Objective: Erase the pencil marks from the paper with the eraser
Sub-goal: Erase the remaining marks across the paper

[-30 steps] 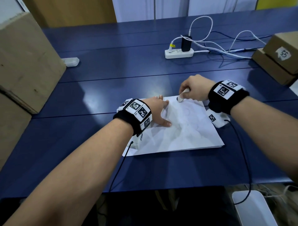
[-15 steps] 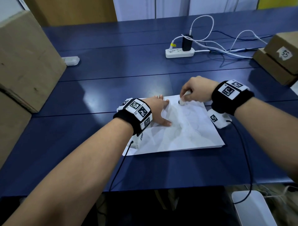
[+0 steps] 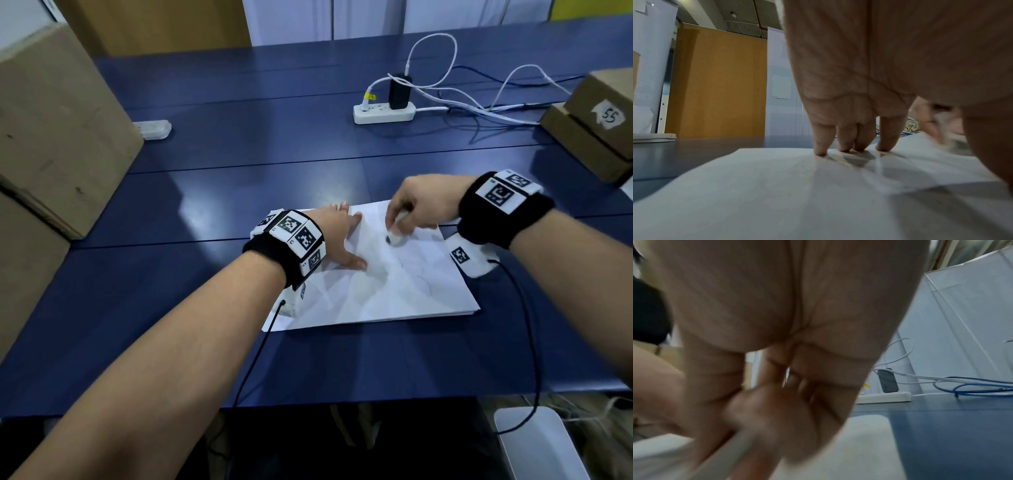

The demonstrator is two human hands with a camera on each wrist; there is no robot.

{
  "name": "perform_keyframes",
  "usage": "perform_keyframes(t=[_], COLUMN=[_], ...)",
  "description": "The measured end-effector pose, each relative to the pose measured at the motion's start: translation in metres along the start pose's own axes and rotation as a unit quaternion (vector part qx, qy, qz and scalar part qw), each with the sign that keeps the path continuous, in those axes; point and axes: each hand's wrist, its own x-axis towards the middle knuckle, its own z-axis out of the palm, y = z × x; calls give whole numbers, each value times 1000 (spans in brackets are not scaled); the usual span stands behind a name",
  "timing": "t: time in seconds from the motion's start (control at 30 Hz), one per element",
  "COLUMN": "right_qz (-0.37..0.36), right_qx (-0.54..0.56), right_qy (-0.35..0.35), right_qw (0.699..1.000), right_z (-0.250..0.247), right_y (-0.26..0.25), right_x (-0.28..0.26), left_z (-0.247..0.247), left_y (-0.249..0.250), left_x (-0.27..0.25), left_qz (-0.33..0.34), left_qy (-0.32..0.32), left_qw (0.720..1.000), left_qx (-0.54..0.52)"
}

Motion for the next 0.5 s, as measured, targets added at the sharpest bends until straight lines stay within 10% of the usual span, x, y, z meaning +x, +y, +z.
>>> perform_keyframes(t=[0.1, 0.3, 0.5], right_qz=[-21, 39, -27], right_qx=[9, 12, 34], right_qy=[-58, 150, -56], right_qw=[998, 988, 997], right_z=[3, 0, 7], right_y=[-1, 11, -1], right_x=[-5, 15, -7], left_z=[0, -2, 1], left_y=[0, 0, 2], left_x=[2, 4, 5], left_qz=[-1, -4, -13], left_qy=[-1, -13, -2], left_qw=[1000, 1000, 1000], left_qx=[6, 18, 18])
